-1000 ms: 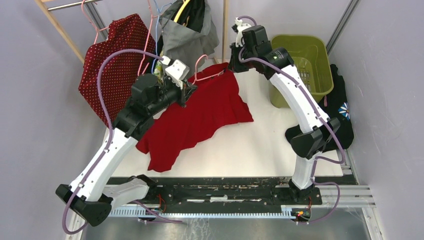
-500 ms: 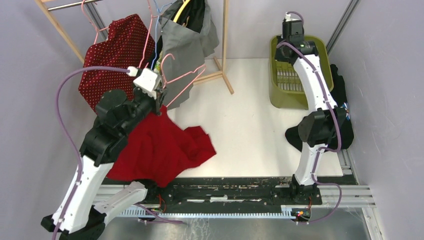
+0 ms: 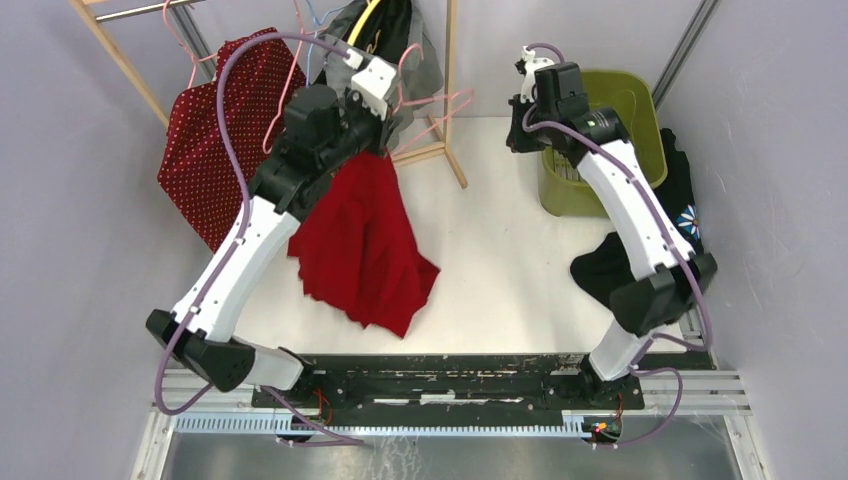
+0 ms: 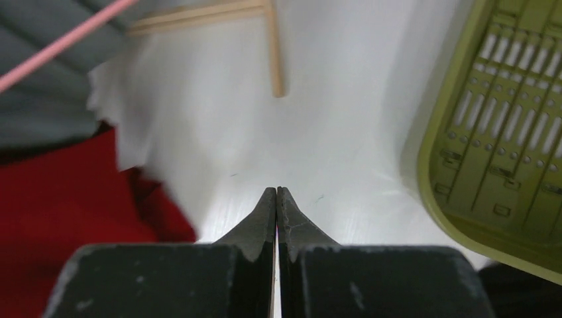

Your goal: Remove the skirt from the hanger

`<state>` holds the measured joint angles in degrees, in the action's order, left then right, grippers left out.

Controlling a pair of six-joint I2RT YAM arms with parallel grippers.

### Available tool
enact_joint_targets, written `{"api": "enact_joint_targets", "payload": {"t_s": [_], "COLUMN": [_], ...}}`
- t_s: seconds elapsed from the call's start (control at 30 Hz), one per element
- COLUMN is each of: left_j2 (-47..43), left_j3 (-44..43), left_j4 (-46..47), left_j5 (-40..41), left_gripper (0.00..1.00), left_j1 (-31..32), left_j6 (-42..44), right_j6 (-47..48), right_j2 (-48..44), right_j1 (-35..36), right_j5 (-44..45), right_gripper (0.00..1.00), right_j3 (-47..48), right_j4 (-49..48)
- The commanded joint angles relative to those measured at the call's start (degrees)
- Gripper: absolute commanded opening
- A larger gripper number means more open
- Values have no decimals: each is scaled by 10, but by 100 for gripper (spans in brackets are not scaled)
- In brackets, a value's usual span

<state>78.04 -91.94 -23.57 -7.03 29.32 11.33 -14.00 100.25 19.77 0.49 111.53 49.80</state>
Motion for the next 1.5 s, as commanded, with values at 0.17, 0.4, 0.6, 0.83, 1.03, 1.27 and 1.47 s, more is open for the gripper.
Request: {"api": "enact_joint_targets", "payload": {"t_s": [0.17, 0.4, 0.6, 0.83, 1.03, 1.27, 1.47], "left_j2": [100, 150, 166, 166, 158, 150, 157], "left_j3": [-181, -224, -237, -235, -218, -213, -221], "left_j4": [147, 163, 171, 168, 176, 177, 201], "left_j5": [-42, -57, -69, -70, -81, -80, -51], "left_gripper": [3, 3, 3, 3, 3, 3, 3], "left_j1": [-2, -2, 3, 3, 5, 6, 5], "left_j6": [7, -13, -26, -23, -42, -45, -27], "right_j6": [28, 40, 26, 24, 10, 10, 47], "right_j2": [-105, -83, -34, 3, 33, 55, 51], "right_j1": [56, 91, 105, 133, 148, 152, 157], "right_j5": [-164, -267, -300, -304, -304, -324, -349], "right_gripper": [23, 64, 69, 72, 71, 5, 1], "right_j3": [-43, -41, -39, -56, -70, -83, -94], "right_j4": [-94, -150, -196, -215, -240, -241, -205]}}
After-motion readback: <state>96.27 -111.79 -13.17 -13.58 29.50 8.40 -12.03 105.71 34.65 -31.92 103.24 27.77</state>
